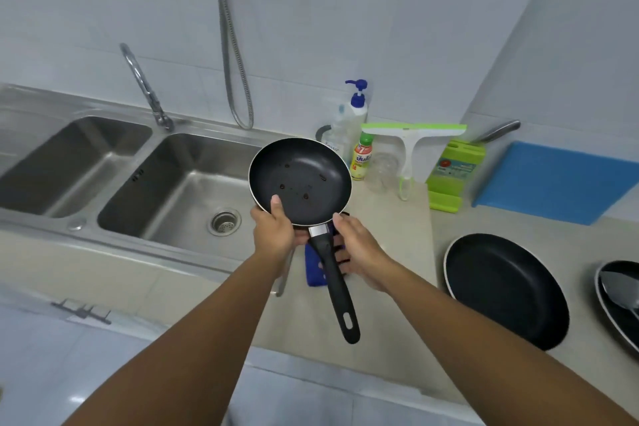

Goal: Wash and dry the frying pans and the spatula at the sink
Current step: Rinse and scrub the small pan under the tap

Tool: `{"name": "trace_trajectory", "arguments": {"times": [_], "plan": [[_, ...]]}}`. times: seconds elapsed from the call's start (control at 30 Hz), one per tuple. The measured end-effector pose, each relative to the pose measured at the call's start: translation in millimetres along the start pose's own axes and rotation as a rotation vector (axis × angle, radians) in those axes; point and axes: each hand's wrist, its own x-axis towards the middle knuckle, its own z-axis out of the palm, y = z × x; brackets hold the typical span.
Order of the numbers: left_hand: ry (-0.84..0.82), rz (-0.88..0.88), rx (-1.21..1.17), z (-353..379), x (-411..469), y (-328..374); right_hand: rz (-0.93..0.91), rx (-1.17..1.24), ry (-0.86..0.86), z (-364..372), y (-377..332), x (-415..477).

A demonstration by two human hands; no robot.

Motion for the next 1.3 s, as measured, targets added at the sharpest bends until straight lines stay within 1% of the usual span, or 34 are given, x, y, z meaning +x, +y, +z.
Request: {"name": "trace_trajectory", "arguments": {"times": [0.03, 0.1, 0.13, 0.2, 0.27, 0.37, 0.47, 0.53, 0.63, 0.7, 0.87, 0.93, 1.17, 1.23, 1.3], "plan": [[0.000, -0.006, -0.026, -10.7, 7.6, 2.6, 0.030, 0.011, -0.042, 17.8, 1.8, 1.4], [-0.025, -0.042, -0.075, -34.9, 24.5, 7.9, 0.046, -0.027, -0.050, 55.1, 4.0, 11.8], [-0.045, -0.069, -0.106, -48.9, 32.5, 11.7, 0.034, -0.055, -0.026, 74.7, 3.5, 17.3], [-0.068, -0.112, -0.124, -78.8, 57.3, 17.9, 0.001, -0.106, 0.075, 112.4, 2.3, 26.6], [-0.091, -0.148, -0.071, -109.4, 85.4, 23.4, -0.017, -0.129, 0.163, 144.2, 3.9, 34.1], [-0.110, -0.128, -0.015, -151.3, 121.4, 30.4, -0.065, -0.142, 0.209, 182.7, 13.4, 46.1], [-0.108, -0.070, 0.047, -181.1, 150.1, 35.5, -0.110, -0.161, 0.226, 215.7, 13.5, 56.7], [-0.093, -0.064, 0.094, -196.1, 166.2, 36.4, -0.099, -0.141, 0.188, 233.3, 10.6, 61.9], [-0.115, -0.084, 0.103, -211.1, 188.4, 41.0, -0.007, -0.018, 0.106, 252.1, 3.9, 72.6], [-0.143, -0.098, 0.065, -216.3, 200.5, 45.6, -0.005, 0.011, 0.071, 256.4, -2.4, 82.9], [-0.153, -0.143, -0.009, -223.9, 219.6, 60.9, 0.061, 0.122, 0.011, 260.3, -20.8, 109.6], [-0.169, -0.136, -0.015, -225.0, 232.7, 64.5, 0.056, 0.128, 0.027, 264.2, -26.3, 122.1], [-0.171, -0.121, 0.097, -225.5, 286.1, 85.1, -0.017, 0.133, 0.110, 282.9, -38.7, 154.4], [-0.165, -0.085, 0.188, -229.0, 310.7, 94.2, -0.037, 0.100, 0.136, 287.6, -41.9, 164.7], [-0.150, -0.019, 0.346, -234.5, 332.2, 106.0, -0.049, 0.062, 0.156, 294.1, -43.4, 173.1]]}}
